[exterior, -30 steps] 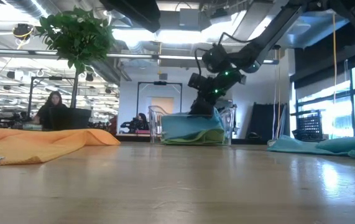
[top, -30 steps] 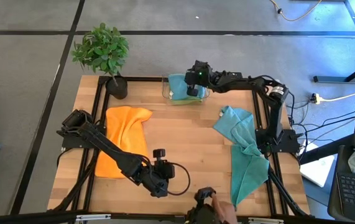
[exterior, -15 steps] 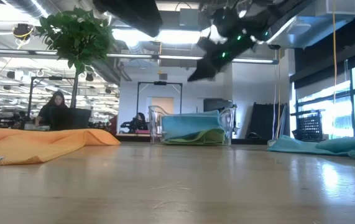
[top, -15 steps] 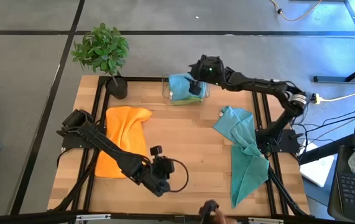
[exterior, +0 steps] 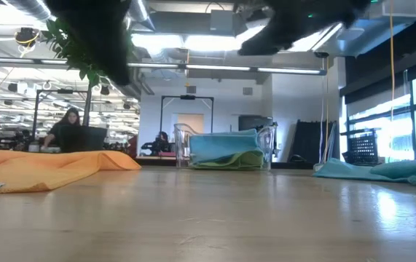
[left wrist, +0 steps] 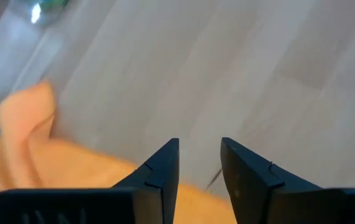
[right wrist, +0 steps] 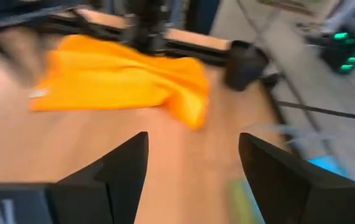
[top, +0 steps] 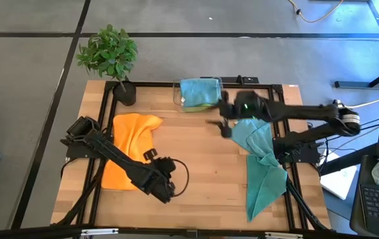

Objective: Fold microfiber towels
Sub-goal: Fold the orange microfiber towel

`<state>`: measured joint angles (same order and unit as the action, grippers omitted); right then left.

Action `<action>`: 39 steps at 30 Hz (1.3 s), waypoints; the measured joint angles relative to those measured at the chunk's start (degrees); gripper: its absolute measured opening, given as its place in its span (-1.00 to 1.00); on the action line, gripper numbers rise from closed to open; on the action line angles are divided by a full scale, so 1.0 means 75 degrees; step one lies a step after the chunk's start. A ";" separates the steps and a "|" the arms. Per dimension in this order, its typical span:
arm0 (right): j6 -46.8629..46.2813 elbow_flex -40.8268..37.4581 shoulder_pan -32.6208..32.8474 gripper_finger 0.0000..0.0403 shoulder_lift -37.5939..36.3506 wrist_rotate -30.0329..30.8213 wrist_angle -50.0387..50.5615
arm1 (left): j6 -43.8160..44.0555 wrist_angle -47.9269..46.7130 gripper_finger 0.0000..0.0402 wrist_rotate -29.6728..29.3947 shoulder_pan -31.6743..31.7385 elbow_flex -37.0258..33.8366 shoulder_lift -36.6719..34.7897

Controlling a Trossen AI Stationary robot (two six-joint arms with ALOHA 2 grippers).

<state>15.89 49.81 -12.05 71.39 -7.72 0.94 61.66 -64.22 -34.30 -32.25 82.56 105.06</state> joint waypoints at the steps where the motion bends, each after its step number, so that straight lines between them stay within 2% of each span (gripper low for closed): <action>1: -0.0121 -0.0300 0.0247 0.25 -0.0226 0.0008 0.0010 | 0.0096 -0.0166 -0.45 0.0106 -0.0016 0.0000 0.0000; 5: -0.0783 -0.1390 0.1180 0.25 -0.1004 0.0005 0.0027 | -0.0063 -0.0265 -0.45 0.0720 -0.0117 0.0000 0.0000; 11: -0.1696 -0.2803 0.2745 0.25 -0.1603 0.0204 -0.0826 | -0.0098 -0.0140 -0.45 0.2403 -0.0108 0.0000 0.0025; 15: -0.1786 -0.3544 0.3798 0.25 -0.1505 0.0899 -0.2195 | -0.0258 0.0028 -0.45 0.2544 -0.0116 -0.0002 0.0068; 19: -0.1460 -0.3920 0.4566 0.25 -0.1316 0.1424 -0.2793 | -0.0599 0.0289 -0.45 0.2895 -0.0106 -0.0003 0.0099; 25: -0.1375 -0.3967 0.5077 0.25 -0.0885 0.2280 -0.3036 | -0.0644 0.0577 -0.31 0.3559 -0.0061 -0.0402 0.0099; 27: -0.1494 -0.3964 0.5191 0.25 -0.0700 0.2247 -0.3128 | -0.0538 0.0920 -0.24 0.3707 -0.0027 -0.0775 0.0093; 32: -0.1660 -0.3964 0.5518 0.25 -0.0231 0.1862 -0.3238 | 0.0108 0.0893 -0.17 0.3511 0.0204 -0.1682 0.0099; 39: -0.1612 -0.3964 0.5857 0.25 0.0013 0.1826 -0.3288 | 0.0349 0.3705 -0.19 0.4051 0.0443 -0.2506 0.0076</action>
<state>3.80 20.08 31.88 71.48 5.98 -23.73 64.28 -36.43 -3.92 -28.92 63.77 105.62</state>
